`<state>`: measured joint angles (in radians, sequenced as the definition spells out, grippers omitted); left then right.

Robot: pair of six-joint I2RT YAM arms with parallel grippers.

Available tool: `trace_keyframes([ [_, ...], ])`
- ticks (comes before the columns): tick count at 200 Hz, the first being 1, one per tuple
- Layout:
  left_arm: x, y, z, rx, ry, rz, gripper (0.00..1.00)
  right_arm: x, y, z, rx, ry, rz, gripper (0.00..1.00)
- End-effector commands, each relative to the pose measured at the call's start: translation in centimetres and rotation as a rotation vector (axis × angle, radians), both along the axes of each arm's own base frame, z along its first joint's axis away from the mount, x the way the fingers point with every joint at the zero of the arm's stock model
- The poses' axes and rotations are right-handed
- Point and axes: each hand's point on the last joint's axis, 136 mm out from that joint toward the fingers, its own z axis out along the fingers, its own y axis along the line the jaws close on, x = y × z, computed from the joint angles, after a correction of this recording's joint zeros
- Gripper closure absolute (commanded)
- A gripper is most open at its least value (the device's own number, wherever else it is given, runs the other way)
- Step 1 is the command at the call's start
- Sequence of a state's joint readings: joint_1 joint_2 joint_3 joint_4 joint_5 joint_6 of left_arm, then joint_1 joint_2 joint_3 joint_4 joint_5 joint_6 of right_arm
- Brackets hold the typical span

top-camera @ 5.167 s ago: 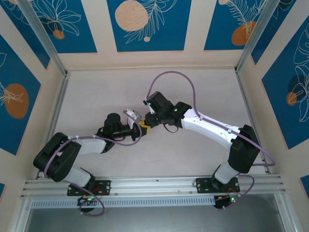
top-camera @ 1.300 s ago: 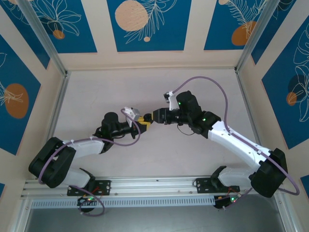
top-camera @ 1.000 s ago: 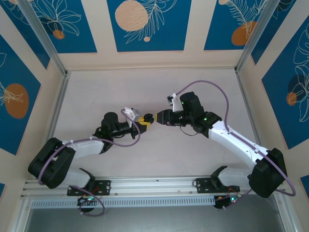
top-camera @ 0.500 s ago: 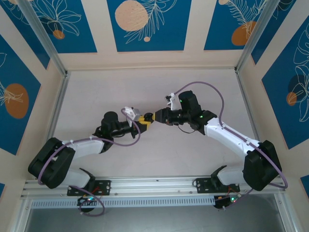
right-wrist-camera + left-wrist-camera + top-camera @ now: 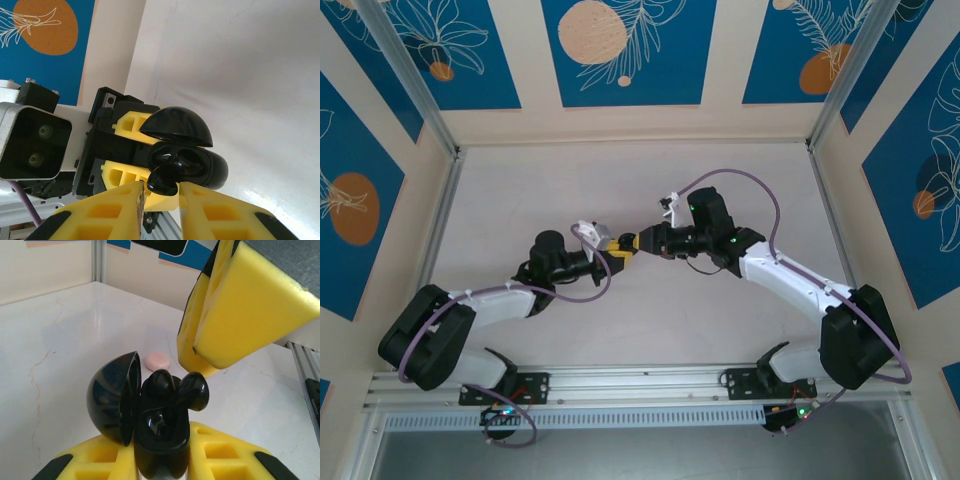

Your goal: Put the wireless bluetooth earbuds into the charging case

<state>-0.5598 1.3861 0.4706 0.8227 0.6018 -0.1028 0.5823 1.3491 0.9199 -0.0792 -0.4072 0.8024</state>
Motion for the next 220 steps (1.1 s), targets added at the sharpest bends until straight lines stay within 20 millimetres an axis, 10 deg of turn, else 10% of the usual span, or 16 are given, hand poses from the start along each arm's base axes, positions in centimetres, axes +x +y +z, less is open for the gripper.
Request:
trace_keyframes([
  [1,-0.1,-0.5,2.4,-0.040,-0.053,-0.024,0.77,-0.3,0.5,-0.4,0.013,0.024,0.028,0.76],
  [220,-0.2,-0.3,2.7,-0.034,-0.051,-0.016,0.76,0.0,2.3,-0.5,0.014,0.013,0.056,0.82],
])
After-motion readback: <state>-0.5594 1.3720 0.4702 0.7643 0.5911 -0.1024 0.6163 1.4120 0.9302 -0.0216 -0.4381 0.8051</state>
